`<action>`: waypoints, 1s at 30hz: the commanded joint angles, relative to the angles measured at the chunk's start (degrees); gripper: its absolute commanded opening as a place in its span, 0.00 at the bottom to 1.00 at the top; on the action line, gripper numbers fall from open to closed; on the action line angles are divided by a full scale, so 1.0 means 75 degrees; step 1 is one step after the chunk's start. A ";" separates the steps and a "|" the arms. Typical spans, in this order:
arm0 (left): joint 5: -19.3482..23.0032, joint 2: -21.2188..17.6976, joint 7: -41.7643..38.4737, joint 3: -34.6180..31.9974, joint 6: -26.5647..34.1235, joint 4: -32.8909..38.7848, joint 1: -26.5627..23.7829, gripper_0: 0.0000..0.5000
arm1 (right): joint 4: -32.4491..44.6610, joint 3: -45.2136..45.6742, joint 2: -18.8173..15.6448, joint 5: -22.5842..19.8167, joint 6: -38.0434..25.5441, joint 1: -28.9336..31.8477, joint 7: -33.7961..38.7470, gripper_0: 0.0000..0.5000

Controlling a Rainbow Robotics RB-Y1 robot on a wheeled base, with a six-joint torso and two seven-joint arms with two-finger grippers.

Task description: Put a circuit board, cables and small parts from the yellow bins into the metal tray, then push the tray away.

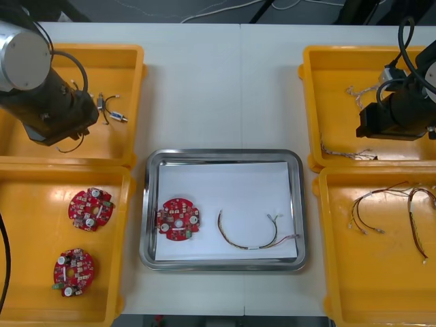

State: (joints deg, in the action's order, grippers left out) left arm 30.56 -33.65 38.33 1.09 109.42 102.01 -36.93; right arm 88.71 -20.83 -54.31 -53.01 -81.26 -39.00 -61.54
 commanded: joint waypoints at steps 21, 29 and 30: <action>0.0882 -0.0353 -0.0177 0.1706 0.0077 0.2020 -0.0291 0.00 | -0.0953 -0.0434 0.0338 0.0178 0.0522 -0.0296 0.0459 1.00; 0.1011 -0.0235 -0.0458 0.2315 0.0077 0.2313 -0.0209 0.00 | -0.1246 -0.0739 0.0350 0.0260 0.0909 -0.0296 0.0424 1.00; 0.1000 -0.0235 -0.0470 0.2362 0.0077 0.2324 -0.0185 0.00 | -0.1258 -0.0751 0.0350 0.0271 0.0897 -0.0296 0.0424 1.00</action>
State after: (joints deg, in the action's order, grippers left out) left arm 37.62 -34.30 38.29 17.00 109.56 116.96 -36.96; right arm 79.57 -25.45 -52.05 -51.73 -75.04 -39.11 -59.95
